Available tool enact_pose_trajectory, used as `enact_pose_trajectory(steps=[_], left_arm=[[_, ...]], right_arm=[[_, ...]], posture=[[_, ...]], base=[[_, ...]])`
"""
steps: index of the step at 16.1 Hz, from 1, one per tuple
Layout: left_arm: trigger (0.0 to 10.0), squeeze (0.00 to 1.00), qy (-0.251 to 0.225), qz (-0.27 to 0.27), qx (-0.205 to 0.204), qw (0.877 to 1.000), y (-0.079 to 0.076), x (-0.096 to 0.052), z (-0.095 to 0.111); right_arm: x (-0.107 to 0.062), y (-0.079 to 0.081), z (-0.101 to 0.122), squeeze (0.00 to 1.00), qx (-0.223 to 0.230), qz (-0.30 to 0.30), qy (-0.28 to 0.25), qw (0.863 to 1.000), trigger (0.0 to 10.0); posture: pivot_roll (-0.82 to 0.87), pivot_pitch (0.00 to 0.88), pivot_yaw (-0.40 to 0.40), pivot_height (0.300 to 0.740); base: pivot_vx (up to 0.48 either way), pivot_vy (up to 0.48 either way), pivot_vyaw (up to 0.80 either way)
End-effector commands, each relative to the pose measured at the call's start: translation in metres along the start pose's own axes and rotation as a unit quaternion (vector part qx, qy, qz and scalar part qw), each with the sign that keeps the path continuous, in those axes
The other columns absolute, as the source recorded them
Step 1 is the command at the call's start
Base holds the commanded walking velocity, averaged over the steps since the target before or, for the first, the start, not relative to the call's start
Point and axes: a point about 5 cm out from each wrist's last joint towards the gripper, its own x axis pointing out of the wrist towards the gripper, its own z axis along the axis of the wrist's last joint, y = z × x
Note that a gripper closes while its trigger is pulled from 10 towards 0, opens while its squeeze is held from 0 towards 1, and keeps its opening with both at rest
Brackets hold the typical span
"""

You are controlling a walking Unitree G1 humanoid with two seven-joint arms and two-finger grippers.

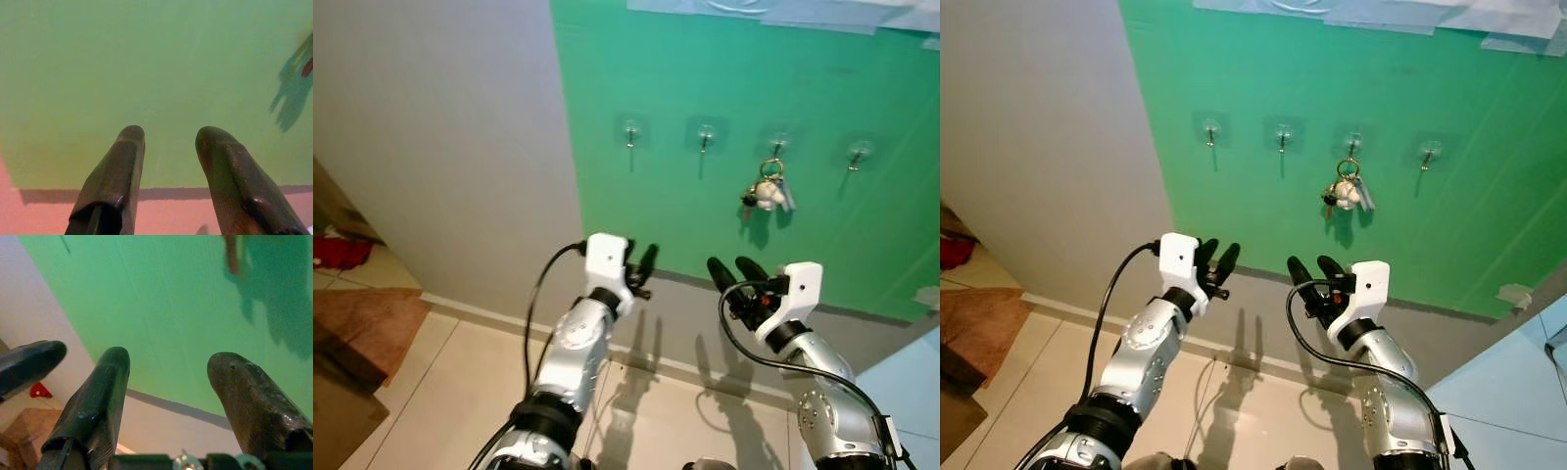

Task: Hang keys on a hook

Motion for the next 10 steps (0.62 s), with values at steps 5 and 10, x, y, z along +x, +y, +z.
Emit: enact_pose_trajectory(steps=[5, 10], left_arm=[[10.0, 0.00, 0.028, 0.026, -0.041, 0.998, -0.014, -0.012, -0.025], [10.0, 0.00, -0.009, 0.034, 0.037, 0.999, 0.003, -0.002, -0.001]], right_arm=[[-0.001, 0.000, -0.014, 0.00, -0.053, 0.019, 0.041, 0.998, 10.0], [0.006, -0.015, 0.005, 0.00, -0.127, -0.043, 0.001, 0.991, 10.0]], posture=[[-0.20, 0.000, -0.006, 0.740], [-0.22, 0.000, 0.036, 0.740]], base=[[0.000, 0.000, 0.00], [0.000, 0.000, 0.00]])
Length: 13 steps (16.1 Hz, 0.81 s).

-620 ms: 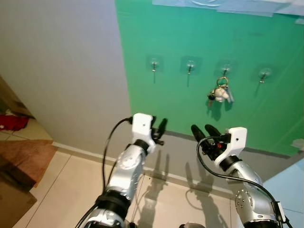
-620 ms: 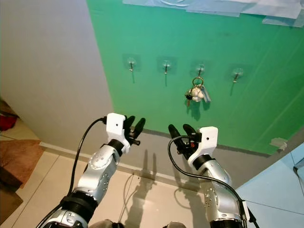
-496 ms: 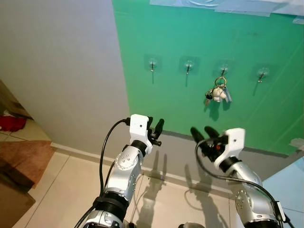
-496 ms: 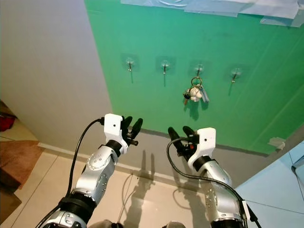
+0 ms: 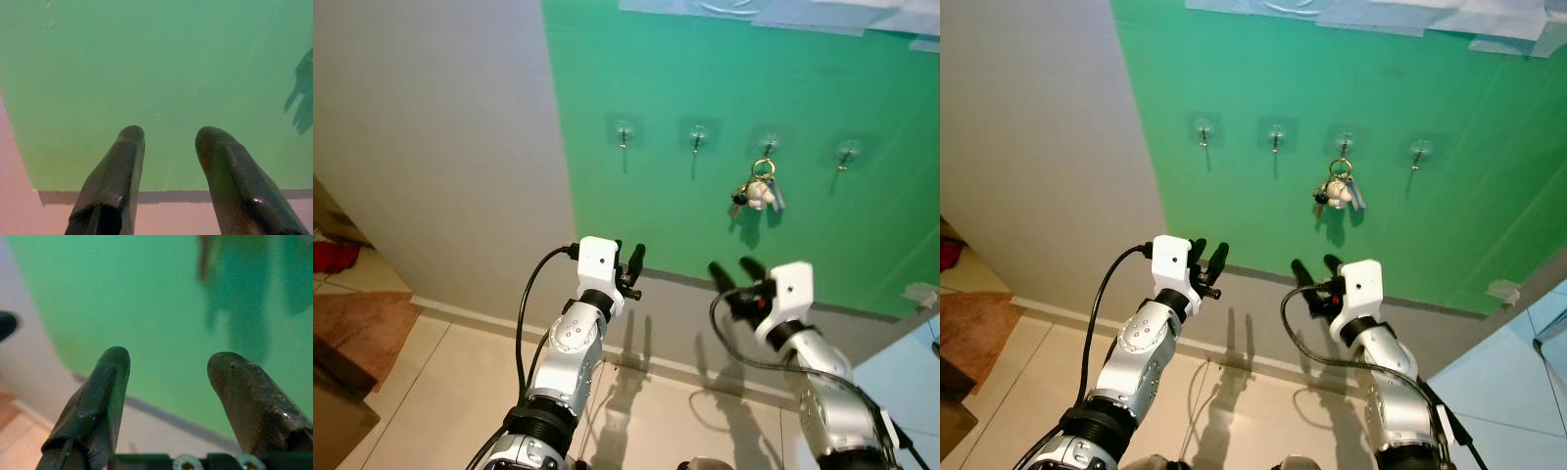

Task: Hang keys on a hook

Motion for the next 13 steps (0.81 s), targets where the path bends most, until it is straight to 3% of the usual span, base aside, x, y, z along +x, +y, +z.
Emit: enact_pose_trajectory(steps=[1, 3, 4, 6, 10, 13], left_arm=[[10.0, 0.00, -0.002, -0.004, 0.036, 0.999, -0.001, 0.002, 0.002], [10.0, 0.00, -0.002, -0.002, 0.032, 0.999, 0.000, 0.003, 0.003], [10.0, 0.00, 0.003, 0.010, 0.018, 1.000, 0.005, 0.004, 0.003], [10.0, 0.00, 0.011, 0.026, 0.007, 1.000, 0.013, 0.002, -0.001], [10.0, 0.00, 0.019, 0.016, 0.011, 1.000, 0.004, 0.003, -0.006], [10.0, 0.00, 0.013, 0.028, 0.013, 0.999, 0.013, 0.008, 0.001]], right_arm=[[0.001, -0.004, 0.004, 0.00, -0.046, -0.007, -0.002, 0.999, 10.0], [-0.001, -0.011, 0.005, 0.00, -0.021, -0.032, -0.012, 0.999, 10.0], [-0.001, -0.013, 0.005, 0.00, -0.036, -0.031, -0.008, 0.999, 10.0], [-0.001, -0.015, 0.004, 0.00, -0.023, -0.036, -0.010, 0.999, 10.0], [0.002, -0.012, -0.001, 0.00, -0.047, -0.030, 0.006, 0.998, 10.0], [0.000, -0.015, -0.006, 0.00, -0.048, -0.035, 0.016, 0.998, 10.0]], posture=[[-0.23, 0.000, 0.040, 0.740], [-0.22, 0.000, 0.045, 0.740], [-0.22, 0.000, 0.048, 0.740], [-0.22, 0.000, 0.041, 0.740], [-0.22, 0.000, 0.027, 0.740], [-0.21, 0.000, 0.019, 0.740]], base=[[0.000, 0.000, 0.00], [0.000, 0.000, 0.00], [0.000, 0.000, 0.00], [0.000, 0.000, 0.00], [0.000, 0.000, 0.00], [0.000, 0.000, 0.00]])
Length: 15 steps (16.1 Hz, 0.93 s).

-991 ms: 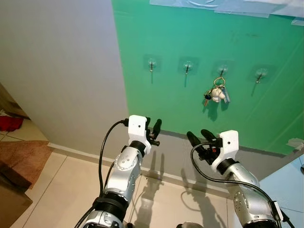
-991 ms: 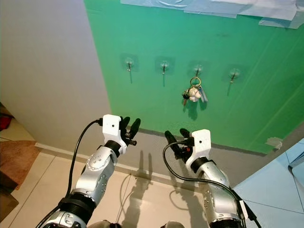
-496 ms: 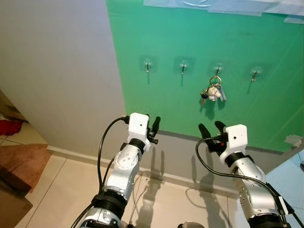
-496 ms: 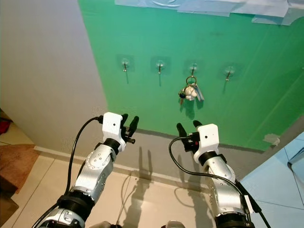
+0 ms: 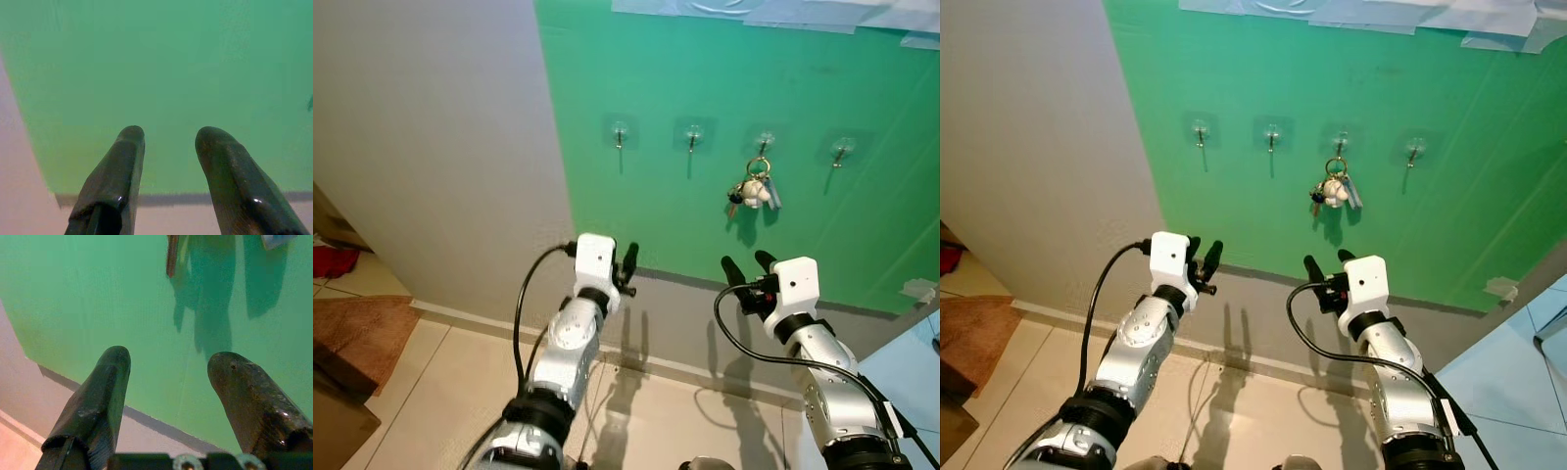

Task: Hang keys on a hook

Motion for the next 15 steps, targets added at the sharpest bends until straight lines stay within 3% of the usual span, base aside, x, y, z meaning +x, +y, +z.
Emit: enact_pose_trajectory(steps=[1, 5, 9, 15], left_arm=[[10.0, 0.00, 0.003, 0.011, 0.001, 1.000, 0.004, 0.000, 0.000], [10.0, 0.00, 0.009, 0.013, 0.002, 1.000, 0.006, 0.000, -0.003], [10.0, 0.00, 0.020, -0.008, -0.003, 1.000, -0.009, -0.001, -0.010], [10.0, 0.00, 0.045, 0.003, -0.002, 0.999, -0.006, -0.006, -0.022]], right_arm=[[0.001, 0.000, 0.002, 0.00, -0.013, 0.007, -0.004, 1.000, 10.0], [0.002, -0.002, 0.003, 0.00, -0.012, 0.001, -0.007, 1.000, 10.0], [0.002, 0.004, -0.005, 0.00, -0.017, 0.013, 0.010, 1.000, 10.0], [-0.001, 0.004, -0.012, 0.00, -0.030, 0.014, 0.024, 0.999, 10.0]], posture=[[-0.21, 0.000, 0.022, 0.740], [-0.19, 0.002, 0.021, 0.740], [-0.20, 0.000, 0.018, 0.740], [-0.20, 0.000, 0.019, 0.740]], base=[[0.000, 0.000, 0.00], [0.000, 0.000, 0.00], [0.000, 0.000, 0.00], [0.000, 0.000, 0.00]])
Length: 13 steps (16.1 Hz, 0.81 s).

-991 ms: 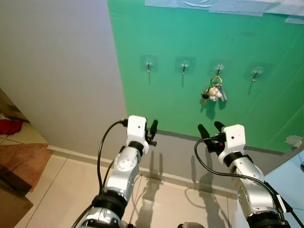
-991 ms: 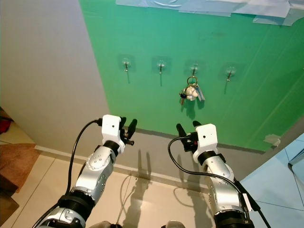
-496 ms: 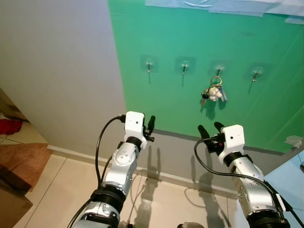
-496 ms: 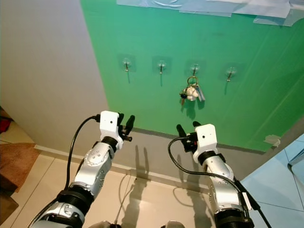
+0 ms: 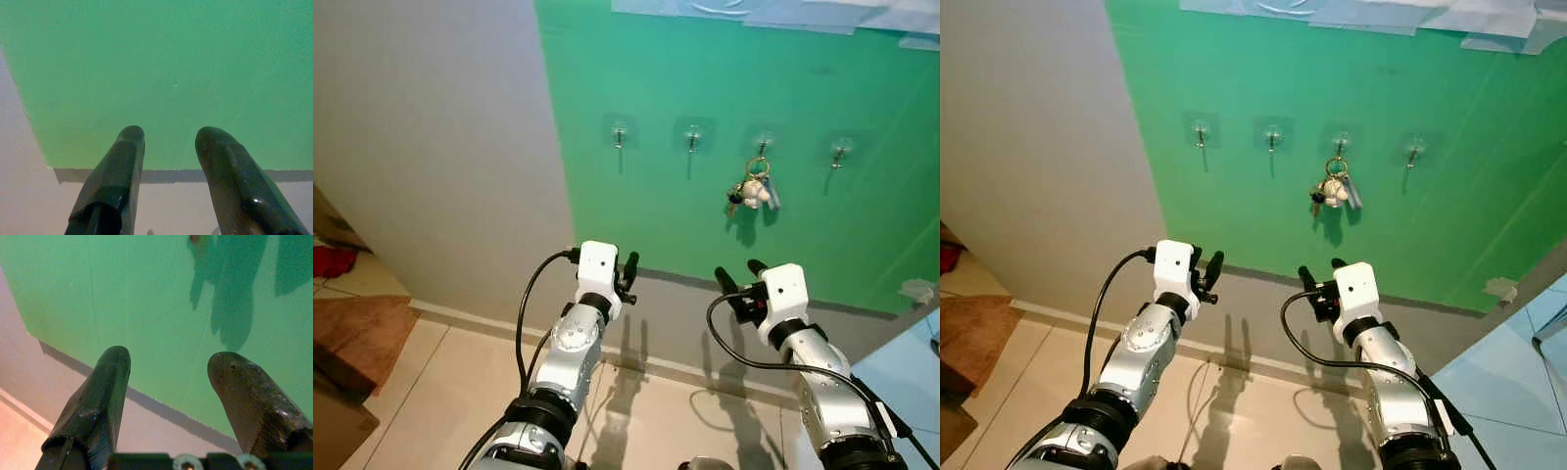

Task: Hang keys on a hook

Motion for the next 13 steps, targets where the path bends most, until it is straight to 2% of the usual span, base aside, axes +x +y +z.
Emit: enact_pose_trajectory(steps=[1, 3, 6, 13], left_arm=[[10.0, 0.00, 0.003, -0.001, 0.003, 1.000, -0.002, 0.000, -0.002], [10.0, 0.00, 0.004, -0.005, 0.009, 1.000, -0.004, 0.001, -0.002], [10.0, 0.00, 0.002, -0.007, 0.009, 1.000, -0.004, 0.002, -0.001], [10.0, 0.00, -0.002, -0.024, 0.019, 1.000, -0.007, 0.002, -0.001]], right_arm=[[0.000, -0.001, 0.001, 0.00, -0.006, 0.002, -0.005, 1.000, 10.0], [0.000, -0.004, 0.005, 0.00, 0.003, -0.005, -0.019, 1.000, 10.0], [-0.001, -0.004, 0.004, 0.00, -0.021, 0.003, -0.013, 1.000, 10.0], [-0.004, 0.004, -0.006, 0.00, -0.012, 0.028, 0.002, 1.000, 10.0]], posture=[[-0.21, 0.000, 0.026, 0.740], [-0.20, 0.000, 0.020, 0.740], [-0.20, 0.000, 0.018, 0.740], [-0.20, 0.000, 0.022, 0.740]], base=[[0.000, 0.000, 0.00], [0.000, 0.000, 0.00], [0.000, 0.000, 0.78], [0.000, 0.000, 0.79]])
